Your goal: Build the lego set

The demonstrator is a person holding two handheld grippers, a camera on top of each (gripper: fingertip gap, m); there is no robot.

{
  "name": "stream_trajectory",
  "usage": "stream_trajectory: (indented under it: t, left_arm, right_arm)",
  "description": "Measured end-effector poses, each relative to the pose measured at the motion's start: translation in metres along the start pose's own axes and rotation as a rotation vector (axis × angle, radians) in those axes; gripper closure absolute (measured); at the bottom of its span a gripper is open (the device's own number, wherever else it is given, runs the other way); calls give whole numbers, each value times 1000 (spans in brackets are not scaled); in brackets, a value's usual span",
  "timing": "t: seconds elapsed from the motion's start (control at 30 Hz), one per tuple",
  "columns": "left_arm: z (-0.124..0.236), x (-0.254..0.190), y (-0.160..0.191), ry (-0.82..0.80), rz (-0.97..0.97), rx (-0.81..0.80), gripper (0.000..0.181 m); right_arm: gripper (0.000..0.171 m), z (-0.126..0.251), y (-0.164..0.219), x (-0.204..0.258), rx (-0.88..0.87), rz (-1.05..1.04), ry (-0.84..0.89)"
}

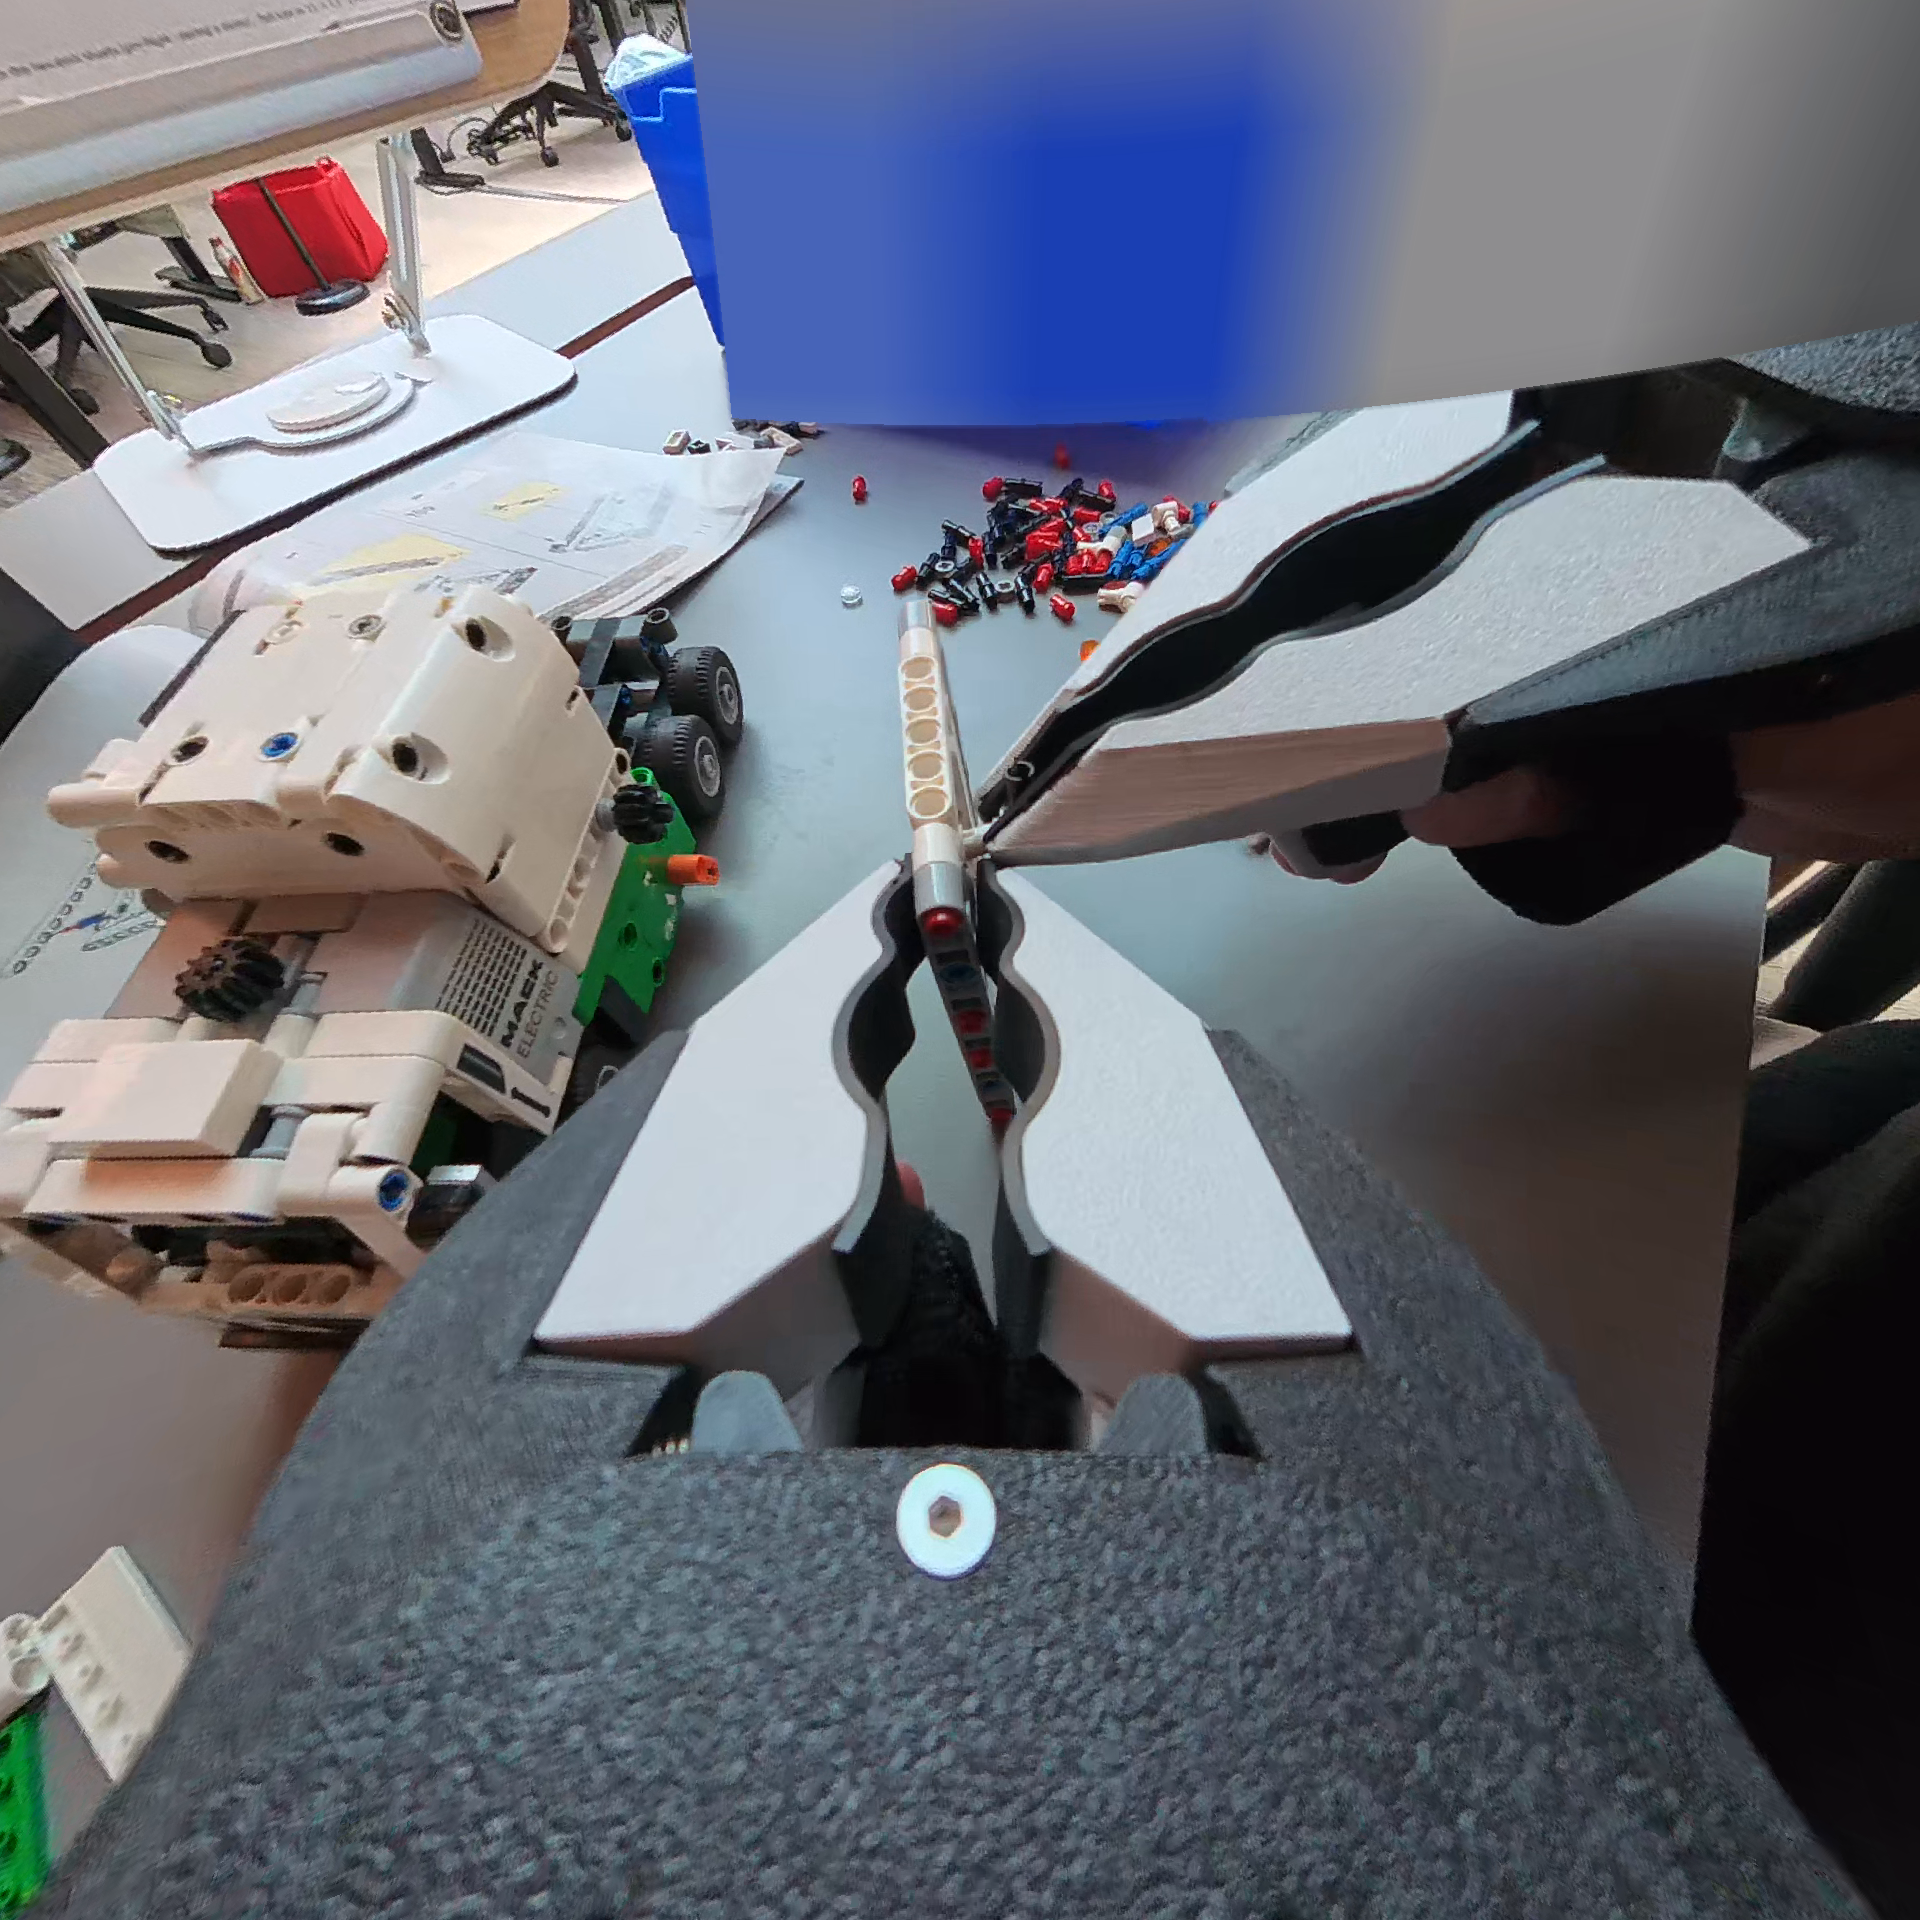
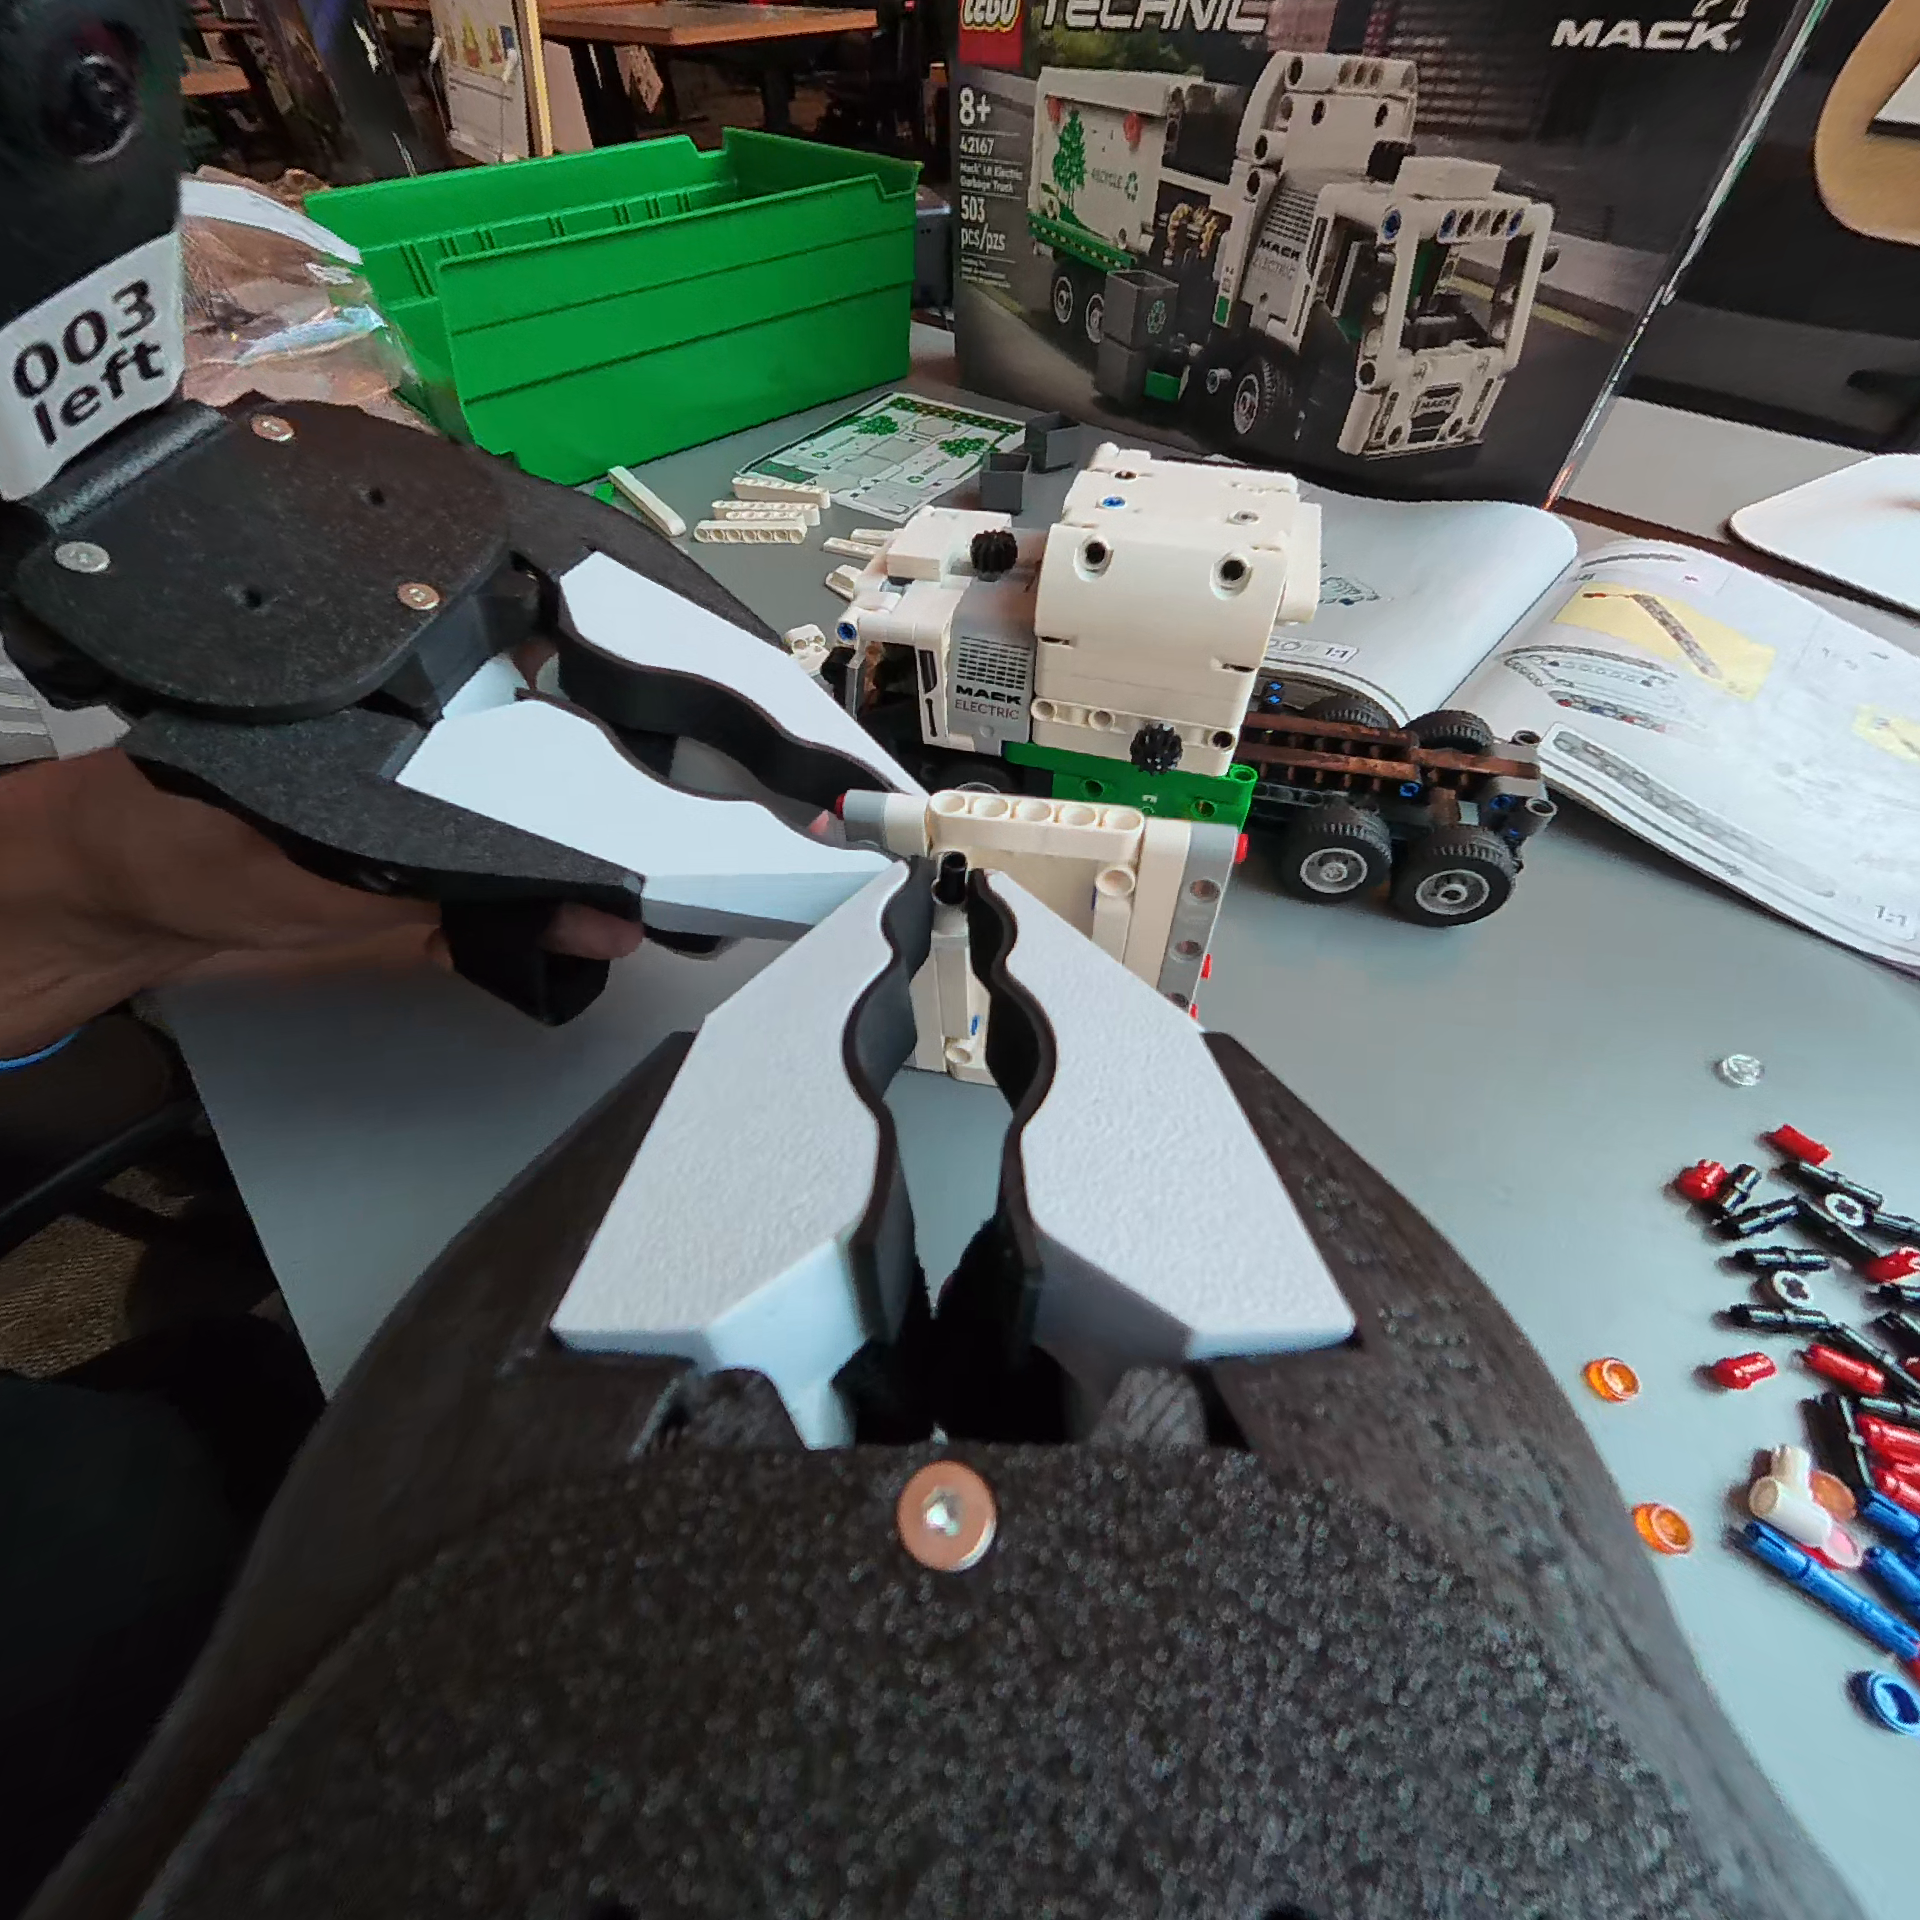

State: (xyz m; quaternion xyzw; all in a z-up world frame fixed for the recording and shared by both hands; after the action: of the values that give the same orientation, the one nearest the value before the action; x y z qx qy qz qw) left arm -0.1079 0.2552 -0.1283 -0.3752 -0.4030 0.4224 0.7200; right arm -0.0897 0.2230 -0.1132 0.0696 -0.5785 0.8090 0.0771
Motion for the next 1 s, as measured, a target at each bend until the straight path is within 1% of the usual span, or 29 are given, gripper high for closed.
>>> stream_trajectory:
  t: [0.1,0.23,0.33,0.47,0.53,0.73,1.0]
  left_arm:
    - [1,0,0,0,-13,-15,174]
    - [4,0,3,21,-41,-18,172]
    - [5,-1,5,36,-49,-14,167]
    - [5,-2,11,30,-62,-4,168]
    - [4,0,11,15,-65,-4,171]
    - [5,3,11,-14,-153,0,174]
    - [2,4,10,-35,-111,20,174]
  right_arm:
    - [166,0,0,0,6,-49,-34]
    - [166,-1,1,3,13,-45,-54]
    - [166,-3,0,3,10,-34,-53]
    - [166,-6,1,3,5,7,-40]
    - [166,-6,0,3,1,18,-38]
    - [166,-5,0,4,4,30,-47]
    - [166,-11,6,1,0,12,-26]
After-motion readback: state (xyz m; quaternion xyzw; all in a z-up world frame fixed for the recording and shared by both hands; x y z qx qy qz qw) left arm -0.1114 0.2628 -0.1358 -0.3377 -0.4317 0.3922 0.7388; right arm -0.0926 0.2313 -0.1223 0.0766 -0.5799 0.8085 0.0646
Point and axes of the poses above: each gripper's, where its closed fingertips meet, z back along the fingers, y out of its underside, x = y × z across the jaws, the point moved 3 cm from there along z, back along the fingers, and after that the axes turned 11 degrees about -z, right-handed, at the moved point
